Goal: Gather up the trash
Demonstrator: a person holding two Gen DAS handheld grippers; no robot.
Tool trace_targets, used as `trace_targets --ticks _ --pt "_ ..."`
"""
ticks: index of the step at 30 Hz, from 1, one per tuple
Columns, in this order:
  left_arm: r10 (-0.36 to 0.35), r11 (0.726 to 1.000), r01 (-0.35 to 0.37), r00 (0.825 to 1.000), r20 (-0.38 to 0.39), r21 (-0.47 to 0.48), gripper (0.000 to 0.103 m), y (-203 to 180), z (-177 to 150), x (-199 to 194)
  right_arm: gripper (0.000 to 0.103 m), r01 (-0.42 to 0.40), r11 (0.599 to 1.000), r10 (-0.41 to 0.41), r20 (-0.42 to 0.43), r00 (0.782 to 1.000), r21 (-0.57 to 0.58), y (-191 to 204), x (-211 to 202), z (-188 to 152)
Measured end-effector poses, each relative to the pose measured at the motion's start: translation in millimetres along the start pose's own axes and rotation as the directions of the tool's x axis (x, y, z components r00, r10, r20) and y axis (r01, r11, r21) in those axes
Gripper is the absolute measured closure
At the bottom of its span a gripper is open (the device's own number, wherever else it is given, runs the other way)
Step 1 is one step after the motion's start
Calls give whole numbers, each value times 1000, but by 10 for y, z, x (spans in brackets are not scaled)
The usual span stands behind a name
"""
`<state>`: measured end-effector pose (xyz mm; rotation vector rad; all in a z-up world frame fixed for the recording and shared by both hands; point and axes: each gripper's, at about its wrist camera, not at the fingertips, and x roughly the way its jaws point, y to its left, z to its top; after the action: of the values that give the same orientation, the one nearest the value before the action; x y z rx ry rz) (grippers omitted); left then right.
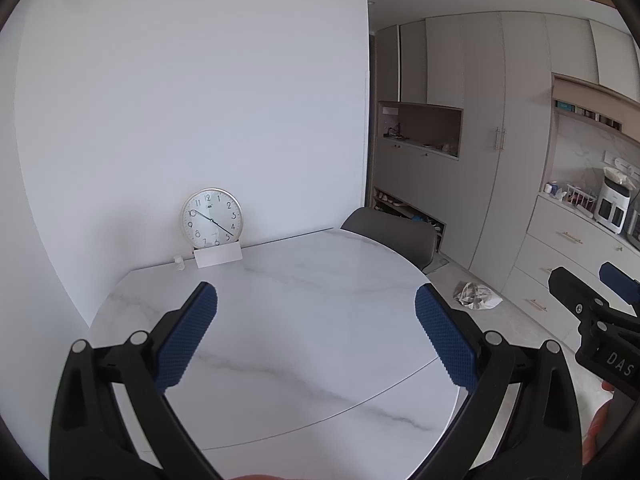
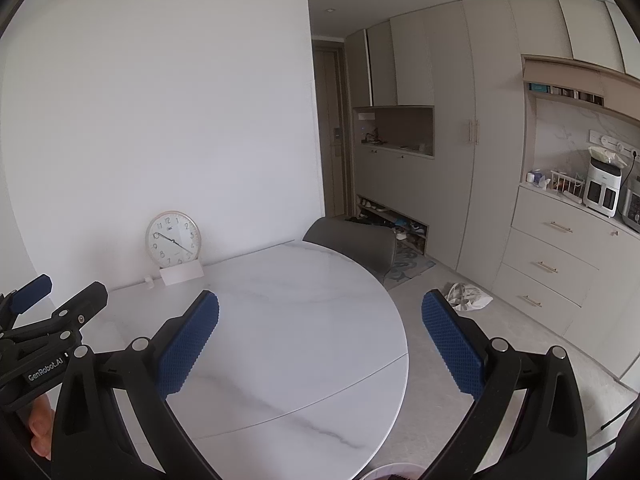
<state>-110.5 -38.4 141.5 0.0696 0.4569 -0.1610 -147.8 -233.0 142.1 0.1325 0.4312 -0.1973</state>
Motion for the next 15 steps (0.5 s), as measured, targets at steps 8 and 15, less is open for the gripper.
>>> trace_targets --ticks 8,15 --pt "16 1000 -16 1000 4 -4 8 -9 -16 39 2 -10 1000 10 -10 1000 3 -35 43 0" --pt "19 1000 -19 999 -27 -18 8 21 -53 113 2 -26 1000 26 -28 999 2 -37 130 -10"
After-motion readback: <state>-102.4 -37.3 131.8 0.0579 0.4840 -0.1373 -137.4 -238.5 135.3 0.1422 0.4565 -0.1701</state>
